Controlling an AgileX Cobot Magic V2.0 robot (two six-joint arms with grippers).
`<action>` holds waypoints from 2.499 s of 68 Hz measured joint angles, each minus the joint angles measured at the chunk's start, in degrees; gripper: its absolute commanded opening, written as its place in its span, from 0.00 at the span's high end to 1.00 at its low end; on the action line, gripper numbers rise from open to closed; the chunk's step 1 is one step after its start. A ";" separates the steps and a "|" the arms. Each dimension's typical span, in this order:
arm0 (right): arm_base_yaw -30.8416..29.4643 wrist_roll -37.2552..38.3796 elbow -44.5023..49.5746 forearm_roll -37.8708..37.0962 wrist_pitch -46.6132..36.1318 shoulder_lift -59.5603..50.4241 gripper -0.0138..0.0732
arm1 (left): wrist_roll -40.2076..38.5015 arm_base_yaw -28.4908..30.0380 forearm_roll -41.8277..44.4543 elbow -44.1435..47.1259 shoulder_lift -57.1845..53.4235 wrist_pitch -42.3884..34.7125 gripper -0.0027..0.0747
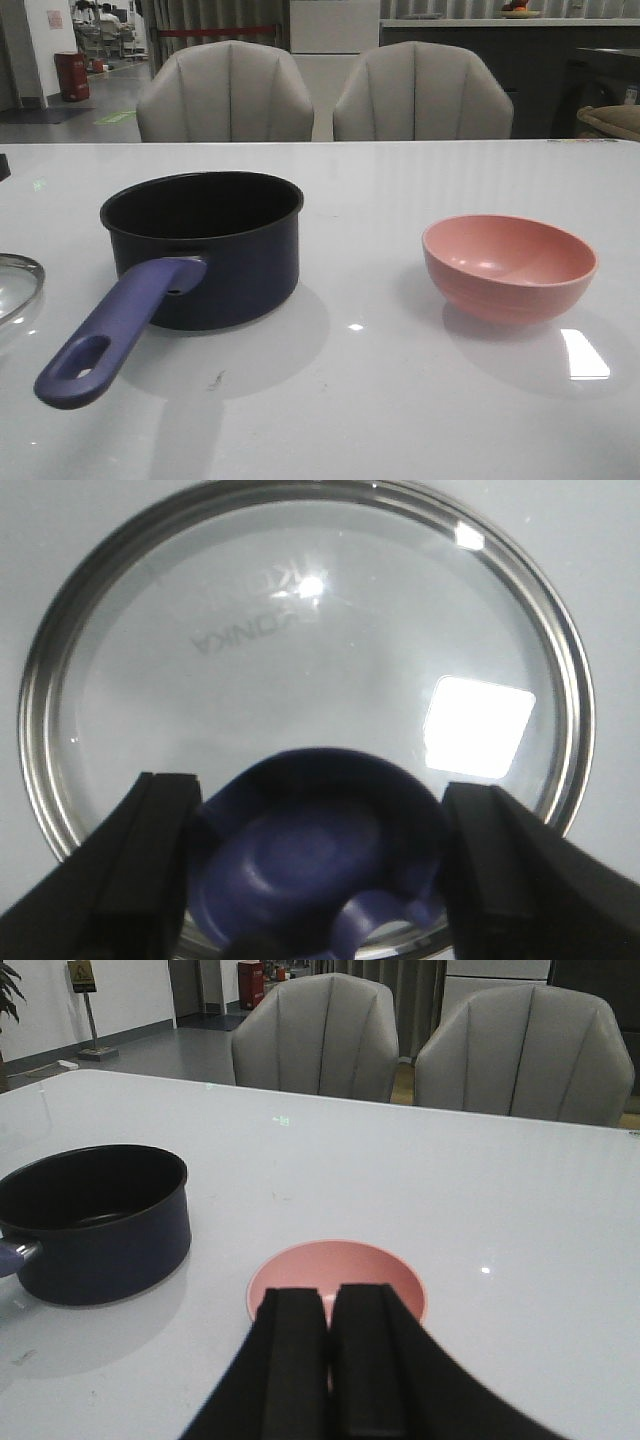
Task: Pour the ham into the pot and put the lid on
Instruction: 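Grasp the glass lid knob with the left gripper and lift it, then lower the glass lid onto the pot with the left gripper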
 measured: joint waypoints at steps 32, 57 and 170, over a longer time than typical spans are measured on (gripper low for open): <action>0.00 0.00 0.00 0.00 0.00 0.00 0.66 | 3.28 -2.09 -3.45 -10.58 -9.21 1.46 0.70; 0.00 0.00 0.00 0.00 0.00 0.00 0.66 | 6.60 -19.45 -9.01 -13.58 -8.68 2.69 0.70; 0.00 0.00 0.00 0.00 0.02 0.00 0.66 | 6.87 -27.81 -3.45 -24.37 3.42 7.71 0.29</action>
